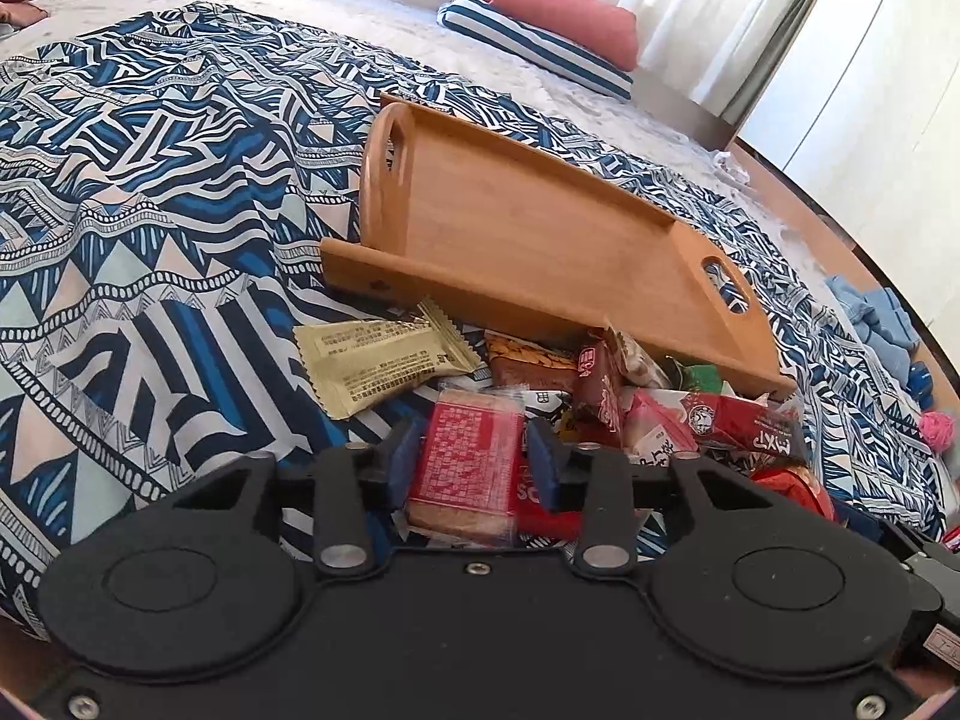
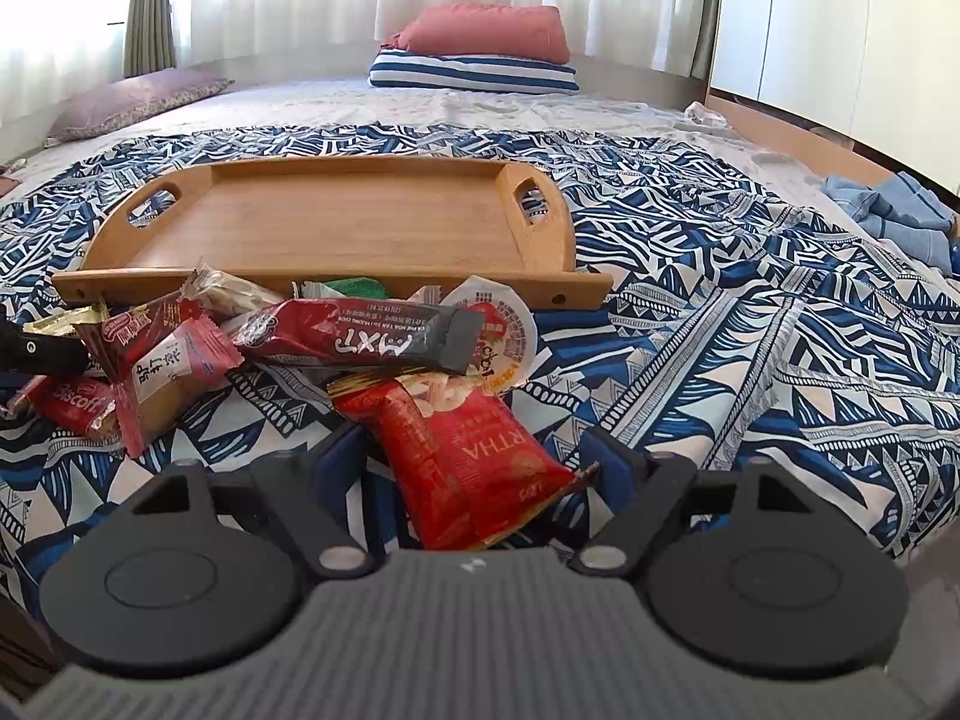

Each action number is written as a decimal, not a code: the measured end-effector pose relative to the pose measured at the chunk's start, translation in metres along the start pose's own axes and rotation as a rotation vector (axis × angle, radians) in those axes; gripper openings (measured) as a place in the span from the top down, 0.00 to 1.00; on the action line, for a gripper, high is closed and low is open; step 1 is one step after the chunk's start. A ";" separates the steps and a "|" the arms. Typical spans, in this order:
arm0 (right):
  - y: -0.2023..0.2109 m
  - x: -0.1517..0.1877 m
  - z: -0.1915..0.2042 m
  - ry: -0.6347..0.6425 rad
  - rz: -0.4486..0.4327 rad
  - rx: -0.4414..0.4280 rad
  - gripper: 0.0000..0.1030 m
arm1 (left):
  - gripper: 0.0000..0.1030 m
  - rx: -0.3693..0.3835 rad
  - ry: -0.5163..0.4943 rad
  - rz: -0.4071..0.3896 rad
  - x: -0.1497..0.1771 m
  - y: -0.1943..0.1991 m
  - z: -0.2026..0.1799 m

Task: Organize snacks
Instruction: 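Lift the wafer pack with the left gripper while the right gripper grasps the red chip bag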

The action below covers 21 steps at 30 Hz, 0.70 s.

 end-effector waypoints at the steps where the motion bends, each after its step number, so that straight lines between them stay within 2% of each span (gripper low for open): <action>1: 0.001 -0.001 0.000 0.000 -0.004 -0.002 0.15 | 0.69 -0.004 -0.009 0.000 0.000 0.000 0.000; 4: 0.003 -0.003 0.000 0.004 -0.013 -0.008 0.17 | 0.69 -0.018 -0.033 -0.005 0.001 0.003 -0.004; 8: 0.006 -0.005 0.001 0.011 -0.014 -0.013 0.32 | 0.70 -0.049 -0.096 -0.026 0.001 0.010 -0.015; 13: 0.015 -0.005 0.003 0.041 -0.034 -0.007 0.39 | 0.69 -0.089 -0.169 -0.055 -0.003 0.019 -0.028; 21: 0.028 -0.012 0.000 -0.005 -0.034 -0.033 0.48 | 0.70 -0.090 -0.179 -0.091 -0.010 0.034 -0.035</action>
Point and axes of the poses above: each gripper's, at about its wrist camera, not at the fingertips, and y roughly against the way its jaws point, z to its left, x to its underside, the point moved 6 cm from there along -y, roughly the way its jaws point, and after that the axes turned 9 degrees about x, right-handed, at the moved point
